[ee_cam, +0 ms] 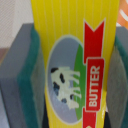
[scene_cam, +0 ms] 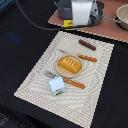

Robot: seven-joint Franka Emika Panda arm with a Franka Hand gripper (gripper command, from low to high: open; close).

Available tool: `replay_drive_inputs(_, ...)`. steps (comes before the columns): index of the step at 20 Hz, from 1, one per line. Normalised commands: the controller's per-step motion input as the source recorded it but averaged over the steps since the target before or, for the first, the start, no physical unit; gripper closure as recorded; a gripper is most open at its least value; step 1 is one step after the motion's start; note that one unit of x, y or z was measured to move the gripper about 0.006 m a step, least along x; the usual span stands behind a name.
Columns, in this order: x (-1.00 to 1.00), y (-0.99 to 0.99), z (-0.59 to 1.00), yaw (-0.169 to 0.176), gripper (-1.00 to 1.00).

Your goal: Interact with the objects in diverse but meaningful ways.

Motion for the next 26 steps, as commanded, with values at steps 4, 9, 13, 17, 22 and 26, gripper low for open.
replay_drive_inputs(4,-0.46,0.57,-0.52,0.063,1.00)
replay_drive_inputs(9,-0.57,0.24,-0.53,0.041,1.00)
replay_drive_inputs(13,-0.63,0.02,-0.60,0.010,1.00)
replay_drive_inputs(17,-0.65,0.06,-0.66,0.005,1.00)
replay_drive_inputs(22,-0.68,0.09,-0.64,0.005,1.00)
replay_drive_inputs(26,-0.55,0.13,-0.59,0.010,1.00)
